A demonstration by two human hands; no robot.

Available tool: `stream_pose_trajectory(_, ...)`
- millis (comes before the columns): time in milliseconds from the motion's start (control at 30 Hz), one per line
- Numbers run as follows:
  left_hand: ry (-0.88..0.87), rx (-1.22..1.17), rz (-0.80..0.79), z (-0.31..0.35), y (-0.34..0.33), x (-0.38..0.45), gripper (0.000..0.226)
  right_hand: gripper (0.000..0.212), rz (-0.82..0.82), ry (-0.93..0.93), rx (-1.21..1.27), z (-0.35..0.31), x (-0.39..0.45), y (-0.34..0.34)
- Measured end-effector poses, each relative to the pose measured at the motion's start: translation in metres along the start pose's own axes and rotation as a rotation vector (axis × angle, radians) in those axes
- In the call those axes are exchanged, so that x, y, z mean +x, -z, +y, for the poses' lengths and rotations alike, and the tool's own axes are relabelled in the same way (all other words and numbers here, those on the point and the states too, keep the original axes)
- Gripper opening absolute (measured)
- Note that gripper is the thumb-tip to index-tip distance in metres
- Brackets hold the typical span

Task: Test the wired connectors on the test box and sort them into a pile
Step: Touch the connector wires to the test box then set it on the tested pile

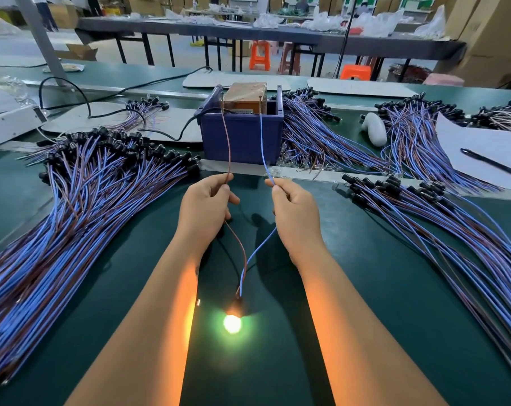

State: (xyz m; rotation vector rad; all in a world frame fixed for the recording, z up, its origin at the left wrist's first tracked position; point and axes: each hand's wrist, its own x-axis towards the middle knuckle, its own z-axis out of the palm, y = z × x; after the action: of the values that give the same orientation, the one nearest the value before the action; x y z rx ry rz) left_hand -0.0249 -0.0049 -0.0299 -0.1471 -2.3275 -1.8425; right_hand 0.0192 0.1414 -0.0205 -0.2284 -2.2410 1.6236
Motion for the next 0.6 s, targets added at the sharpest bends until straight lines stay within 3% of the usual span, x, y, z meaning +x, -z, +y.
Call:
stream_pose_trajectory(333, 0.072, -0.161, 0.068, 0.004, 0.003, 0.0, 0.021, 0.027, 0.015, 0.026, 0.067, -0.001, -0.005, 0.0)
stream_pose_trajectory(600, -0.021, -0.204, -0.09, 0.021, -0.006, -0.021, 0.016, 0.009, -0.073, 0.157, 0.148, -0.013, -0.025, 0.0)
